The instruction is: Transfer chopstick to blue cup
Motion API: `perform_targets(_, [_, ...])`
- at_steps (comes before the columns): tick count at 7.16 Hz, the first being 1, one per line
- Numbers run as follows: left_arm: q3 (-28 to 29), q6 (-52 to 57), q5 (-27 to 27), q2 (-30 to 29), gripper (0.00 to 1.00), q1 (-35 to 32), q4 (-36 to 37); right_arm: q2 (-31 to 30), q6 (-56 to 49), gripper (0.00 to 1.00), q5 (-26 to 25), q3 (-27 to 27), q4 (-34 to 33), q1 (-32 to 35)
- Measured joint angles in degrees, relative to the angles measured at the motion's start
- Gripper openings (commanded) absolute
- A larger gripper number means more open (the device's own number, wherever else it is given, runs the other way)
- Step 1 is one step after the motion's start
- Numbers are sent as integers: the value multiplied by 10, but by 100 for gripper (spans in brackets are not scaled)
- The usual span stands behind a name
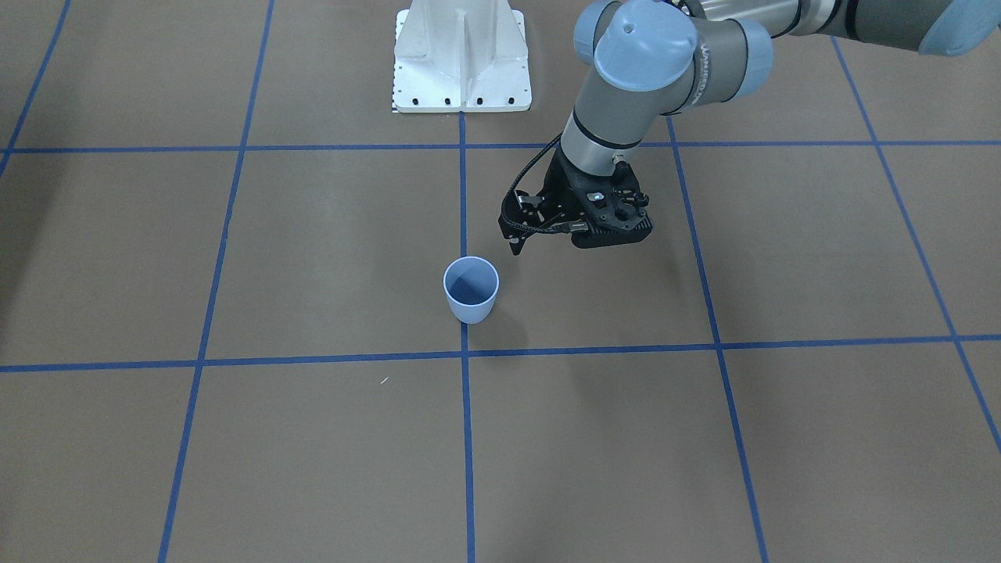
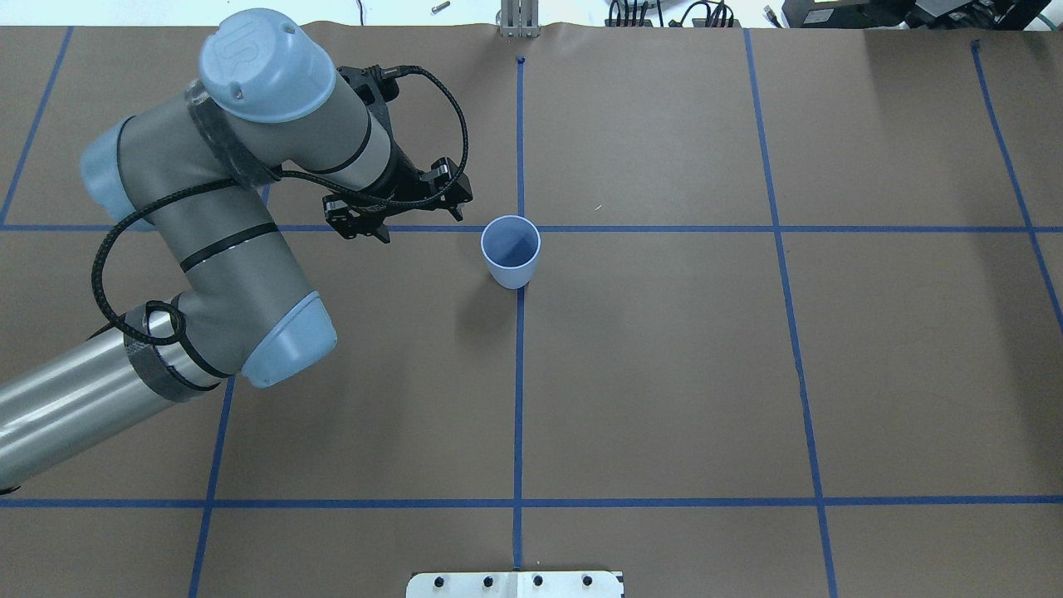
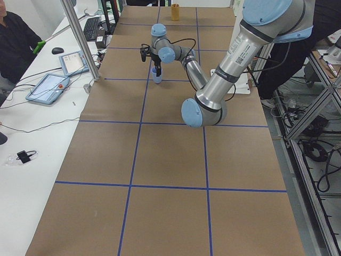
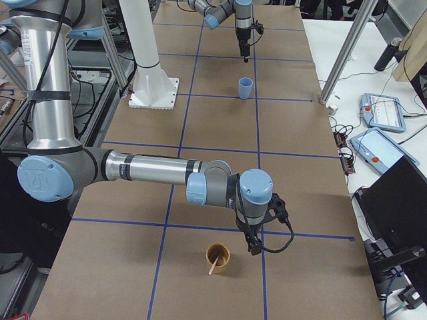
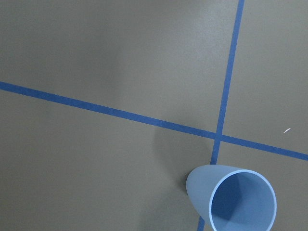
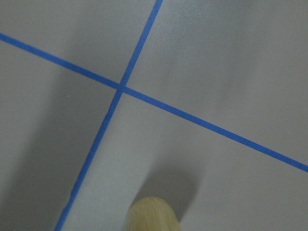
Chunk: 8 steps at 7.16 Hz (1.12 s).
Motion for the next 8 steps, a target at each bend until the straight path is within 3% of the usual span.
perform_targets(2, [-6, 0, 5, 4, 98, 1, 0, 2, -181, 100, -9, 0, -70, 27])
perform_targets(4, [-8, 0, 7, 7, 98, 2, -1, -7, -295, 100, -16, 0, -102, 34])
perform_targets(8, [-9, 0, 7, 8, 98, 5, -1, -39, -341, 99, -62, -10, -101, 30])
